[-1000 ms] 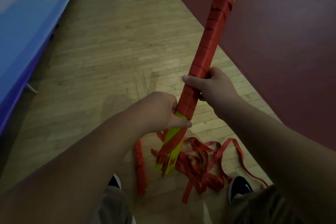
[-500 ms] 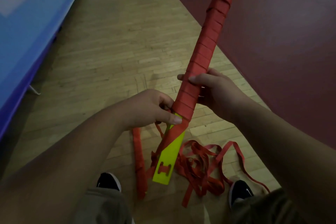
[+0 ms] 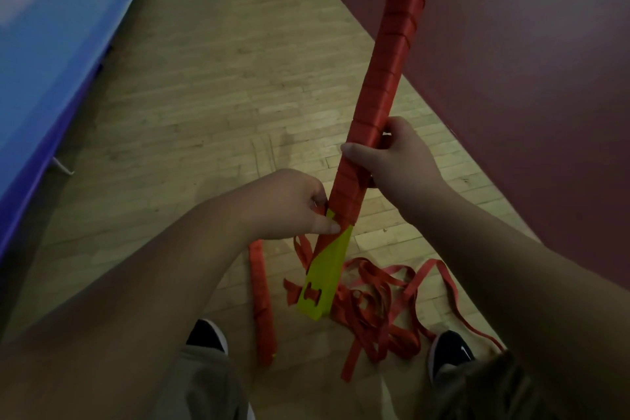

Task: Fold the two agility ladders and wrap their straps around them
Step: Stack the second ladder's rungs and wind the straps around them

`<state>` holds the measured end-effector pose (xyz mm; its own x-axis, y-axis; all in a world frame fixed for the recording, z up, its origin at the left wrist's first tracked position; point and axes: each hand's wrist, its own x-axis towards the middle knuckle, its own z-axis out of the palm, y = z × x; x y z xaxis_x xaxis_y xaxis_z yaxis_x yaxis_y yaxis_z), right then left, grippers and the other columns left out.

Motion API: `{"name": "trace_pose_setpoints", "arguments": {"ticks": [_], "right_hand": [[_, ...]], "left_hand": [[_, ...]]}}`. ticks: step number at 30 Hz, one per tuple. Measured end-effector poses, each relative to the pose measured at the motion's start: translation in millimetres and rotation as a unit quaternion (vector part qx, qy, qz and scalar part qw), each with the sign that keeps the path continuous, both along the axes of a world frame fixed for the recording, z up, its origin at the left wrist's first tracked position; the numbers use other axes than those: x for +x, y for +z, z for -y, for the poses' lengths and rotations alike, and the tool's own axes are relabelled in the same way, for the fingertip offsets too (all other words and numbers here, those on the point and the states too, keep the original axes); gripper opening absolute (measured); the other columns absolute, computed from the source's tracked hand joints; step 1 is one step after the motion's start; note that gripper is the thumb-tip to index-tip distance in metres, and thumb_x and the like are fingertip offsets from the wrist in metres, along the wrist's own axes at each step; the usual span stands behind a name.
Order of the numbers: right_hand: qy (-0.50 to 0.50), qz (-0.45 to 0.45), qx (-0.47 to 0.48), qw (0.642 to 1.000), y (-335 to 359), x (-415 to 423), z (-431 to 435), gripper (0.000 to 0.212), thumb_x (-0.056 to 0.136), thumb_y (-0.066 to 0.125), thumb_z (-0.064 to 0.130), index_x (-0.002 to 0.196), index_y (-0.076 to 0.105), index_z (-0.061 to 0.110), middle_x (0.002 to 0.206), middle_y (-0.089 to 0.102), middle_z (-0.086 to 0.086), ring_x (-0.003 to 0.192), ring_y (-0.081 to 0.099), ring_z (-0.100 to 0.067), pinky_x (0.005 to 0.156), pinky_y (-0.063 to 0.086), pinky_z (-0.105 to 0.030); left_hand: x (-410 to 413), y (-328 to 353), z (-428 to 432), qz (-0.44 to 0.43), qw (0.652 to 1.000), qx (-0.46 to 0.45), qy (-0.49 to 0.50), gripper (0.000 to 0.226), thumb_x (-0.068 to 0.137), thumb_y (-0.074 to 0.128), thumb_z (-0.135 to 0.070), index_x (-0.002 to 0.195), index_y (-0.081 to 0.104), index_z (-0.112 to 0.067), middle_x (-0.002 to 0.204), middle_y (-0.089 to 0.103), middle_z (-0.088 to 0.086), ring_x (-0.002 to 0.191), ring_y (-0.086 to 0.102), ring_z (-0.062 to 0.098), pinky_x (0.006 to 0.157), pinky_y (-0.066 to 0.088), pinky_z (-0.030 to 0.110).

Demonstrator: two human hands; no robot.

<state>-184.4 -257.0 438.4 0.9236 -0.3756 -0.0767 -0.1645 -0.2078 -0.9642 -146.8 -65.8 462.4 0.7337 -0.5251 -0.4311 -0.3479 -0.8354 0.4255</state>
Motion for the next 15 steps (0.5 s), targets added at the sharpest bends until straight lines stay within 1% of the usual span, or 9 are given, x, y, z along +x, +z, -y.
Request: {"name": "trace_pose_setpoints", "arguments": {"ticks": [1, 3, 4, 6, 8, 10, 12, 15], "right_hand": [[-0.004, 0.003, -0.007, 1.0, -1, 0, 0, 0.05, 0.091, 0.089, 0.038, 0.129, 0.06, 0.027, 0.11, 0.077, 0.003, 0.094, 0.08, -0.016, 0.084, 0.069, -0.044], [-0.012, 0.007, -0.014, 1.0, -2, 0, -2, 0.05, 0.089, 0.091, 0.041, 0.126, 0.06, 0.027, 0.108, 0.077, 0.003, 0.092, 0.08, -0.015, 0.083, 0.069, -0.045], [-0.017, 0.01, -0.017, 1.0, -2, 0, -2, 0.051, 0.088, 0.092, 0.042, 0.125, 0.06, 0.026, 0.107, 0.077, 0.003, 0.092, 0.08, -0.015, 0.083, 0.069, -0.045], [-0.026, 0.015, -0.025, 0.999, -2, -1, -4, 0.055, 0.087, 0.093, 0.045, 0.125, 0.059, 0.026, 0.106, 0.075, 0.003, 0.091, 0.08, -0.014, 0.083, 0.069, -0.044], [-0.03, 0.02, -0.028, 0.999, -1, -2, -6, 0.057, 0.086, 0.093, 0.047, 0.126, 0.058, 0.025, 0.106, 0.074, 0.003, 0.092, 0.078, -0.013, 0.082, 0.069, -0.042], [-0.033, 0.026, -0.026, 0.999, -1, -3, -7, 0.059, 0.086, 0.093, 0.048, 0.125, 0.056, 0.025, 0.106, 0.072, 0.004, 0.091, 0.077, -0.012, 0.082, 0.069, -0.042], [-0.032, 0.032, -0.019, 0.999, -1, -3, -8, 0.062, 0.084, 0.094, 0.049, 0.125, 0.054, 0.024, 0.106, 0.071, 0.004, 0.092, 0.077, -0.013, 0.082, 0.069, -0.043], [-0.024, 0.02, 0.009, 0.999, -2, -1, -5, 0.064, 0.083, 0.094, 0.052, 0.125, 0.054, 0.024, 0.111, 0.071, 0.002, 0.097, 0.077, -0.015, 0.084, 0.069, -0.046]], "left_hand": [[-1, 0, 1, 0.003, 1.0, 0.007, 0.001, 0.047, 0.086, 0.087, -0.056, 0.121, 0.074, -0.028, 0.105, 0.071, -0.013, 0.092, 0.067, 0.004, 0.073, 0.053, 0.026], [-3, 0, 4, 0.015, 0.999, 0.029, -0.002, 0.058, 0.08, 0.092, -0.054, 0.127, 0.071, -0.025, 0.115, 0.071, -0.01, 0.104, 0.069, 0.01, 0.087, 0.06, 0.033], [-4, 0, 4, 0.022, 0.999, 0.038, -0.004, 0.063, 0.079, 0.094, -0.053, 0.13, 0.07, -0.024, 0.121, 0.072, -0.007, 0.11, 0.069, 0.013, 0.094, 0.061, 0.038], [-5, -1, 5, 0.03, 0.998, 0.047, -0.011, 0.067, 0.078, 0.095, -0.049, 0.133, 0.068, -0.024, 0.127, 0.071, -0.003, 0.116, 0.069, 0.016, 0.099, 0.06, 0.043], [-6, -2, 7, 0.023, 0.999, 0.043, -0.012, 0.069, 0.076, 0.096, -0.051, 0.133, 0.067, -0.023, 0.126, 0.071, -0.002, 0.115, 0.069, 0.018, 0.099, 0.061, 0.045], [-9, -3, 10, 0.013, 0.999, 0.038, -0.001, 0.071, 0.072, 0.096, -0.057, 0.127, 0.067, -0.023, 0.117, 0.072, -0.004, 0.105, 0.07, 0.016, 0.095, 0.062, 0.045], [-12, -5, 14, 0.015, 0.999, 0.033, 0.018, 0.068, 0.07, 0.097, -0.059, 0.119, 0.066, -0.023, 0.106, 0.071, -0.006, 0.095, 0.07, 0.014, 0.088, 0.063, 0.042], [-12, -9, 15, 0.013, 0.999, 0.013, 0.046, 0.06, 0.072, 0.098, -0.053, 0.115, 0.068, -0.023, 0.099, 0.071, -0.005, 0.087, 0.071, 0.013, 0.075, 0.061, 0.034]]}}
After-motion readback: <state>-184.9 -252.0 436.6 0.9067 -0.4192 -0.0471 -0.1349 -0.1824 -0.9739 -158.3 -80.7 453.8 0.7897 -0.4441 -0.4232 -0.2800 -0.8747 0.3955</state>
